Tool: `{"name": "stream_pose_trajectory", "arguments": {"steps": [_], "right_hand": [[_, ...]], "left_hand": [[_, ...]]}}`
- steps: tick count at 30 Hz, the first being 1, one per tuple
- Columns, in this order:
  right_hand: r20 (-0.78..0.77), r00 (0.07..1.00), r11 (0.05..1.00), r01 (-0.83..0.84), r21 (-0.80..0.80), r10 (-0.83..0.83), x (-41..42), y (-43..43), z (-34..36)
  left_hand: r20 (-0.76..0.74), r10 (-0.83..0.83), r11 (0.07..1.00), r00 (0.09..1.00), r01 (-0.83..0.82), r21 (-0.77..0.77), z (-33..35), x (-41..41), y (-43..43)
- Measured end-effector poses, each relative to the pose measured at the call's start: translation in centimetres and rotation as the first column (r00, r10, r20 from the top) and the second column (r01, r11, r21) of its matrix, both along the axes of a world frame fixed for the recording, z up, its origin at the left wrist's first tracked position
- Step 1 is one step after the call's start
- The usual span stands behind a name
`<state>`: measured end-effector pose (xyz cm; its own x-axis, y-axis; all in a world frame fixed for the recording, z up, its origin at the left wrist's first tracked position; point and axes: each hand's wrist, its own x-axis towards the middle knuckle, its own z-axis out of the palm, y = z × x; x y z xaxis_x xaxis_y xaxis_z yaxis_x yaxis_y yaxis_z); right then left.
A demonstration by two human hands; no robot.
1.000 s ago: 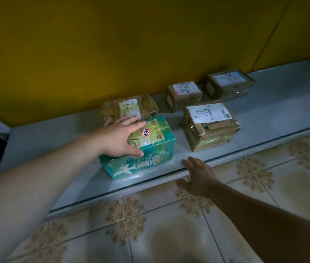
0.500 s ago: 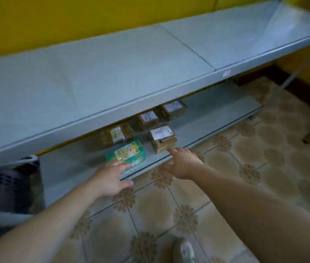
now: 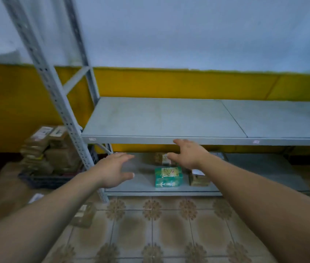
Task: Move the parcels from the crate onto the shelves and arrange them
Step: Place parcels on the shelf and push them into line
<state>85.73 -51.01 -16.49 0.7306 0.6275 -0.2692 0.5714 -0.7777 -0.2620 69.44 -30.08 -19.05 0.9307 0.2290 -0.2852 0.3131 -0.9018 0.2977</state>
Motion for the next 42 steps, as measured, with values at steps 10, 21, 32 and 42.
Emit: {"name": "stream_pose_trajectory", "arguments": {"steps": [10, 21, 32, 42], "right_hand": [[0.105, 0.949, 0.951, -0.304, 0.059, 0.297, -17.4, 20.2, 5.2], [0.033, 0.792, 0.793, -0.609, -0.018, 0.610, -36.2, 39.7, 1.5], [-0.132, 0.720, 0.719, -0.692, -0.060, 0.682, -32.4, 58.0, -9.0], [-0.320, 0.732, 0.727, -0.667, -0.163, 0.601, -27.9, 74.8, -20.8]], "left_hand": [[0.074, 0.385, 0.922, 0.920, -0.382, -0.062, 5.2, -25.2, 12.5], [-0.031, 0.640, 0.757, 0.768, -0.636, -0.149, -0.3, -44.4, 24.2], [-0.229, 0.674, 0.652, 0.703, -0.711, -0.264, -9.7, -42.4, 38.3], [-0.243, 0.875, 0.338, 0.420, -0.887, -0.317, -18.9, -39.1, 51.3]]}}
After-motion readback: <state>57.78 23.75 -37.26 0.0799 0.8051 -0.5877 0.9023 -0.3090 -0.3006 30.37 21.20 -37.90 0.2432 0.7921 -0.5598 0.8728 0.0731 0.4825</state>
